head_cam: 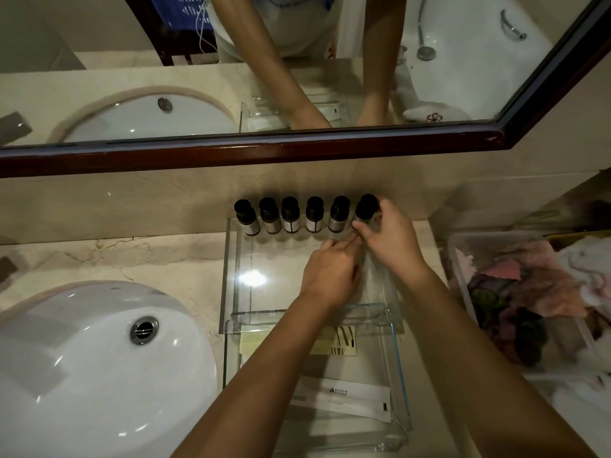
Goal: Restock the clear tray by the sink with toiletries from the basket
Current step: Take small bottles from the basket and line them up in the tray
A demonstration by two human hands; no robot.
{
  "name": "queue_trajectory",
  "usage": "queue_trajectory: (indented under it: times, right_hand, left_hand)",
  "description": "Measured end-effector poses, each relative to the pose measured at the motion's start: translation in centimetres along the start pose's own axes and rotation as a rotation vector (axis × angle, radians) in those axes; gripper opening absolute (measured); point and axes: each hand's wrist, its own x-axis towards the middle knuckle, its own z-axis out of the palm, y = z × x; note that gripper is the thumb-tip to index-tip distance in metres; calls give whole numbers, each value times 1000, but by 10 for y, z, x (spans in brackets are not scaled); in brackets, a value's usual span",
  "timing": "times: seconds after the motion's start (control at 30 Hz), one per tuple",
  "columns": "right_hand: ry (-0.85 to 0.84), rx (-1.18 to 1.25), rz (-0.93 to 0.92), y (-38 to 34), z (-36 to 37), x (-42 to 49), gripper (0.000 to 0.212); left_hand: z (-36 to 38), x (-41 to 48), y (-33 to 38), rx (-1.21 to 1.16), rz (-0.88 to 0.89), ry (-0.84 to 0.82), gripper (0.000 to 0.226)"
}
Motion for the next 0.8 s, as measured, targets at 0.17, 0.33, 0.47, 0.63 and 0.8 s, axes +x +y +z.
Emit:
queue_trajectory:
  times: [0.17, 0.33, 0.47, 0.63, 0.8]
  right_hand:
    - [17, -78, -37, 4, 2, 2, 43]
    - [25, -78, -45, 6, -1, 1, 43]
    - [12, -71, -34, 6, -4, 2, 48]
    - [17, -76, -36, 11, -3, 2, 44]
    - [15, -86, -39, 11, -4, 0, 37]
  left_hand:
    - [0, 7, 1, -13, -15, 3, 58]
    - [2, 10, 2, -5, -24, 13, 59]
    - [4, 11, 2, 8, -14, 23, 58]
    - [5, 13, 2, 22, -14, 15, 58]
    - [1, 8, 5, 20, -27, 9, 57]
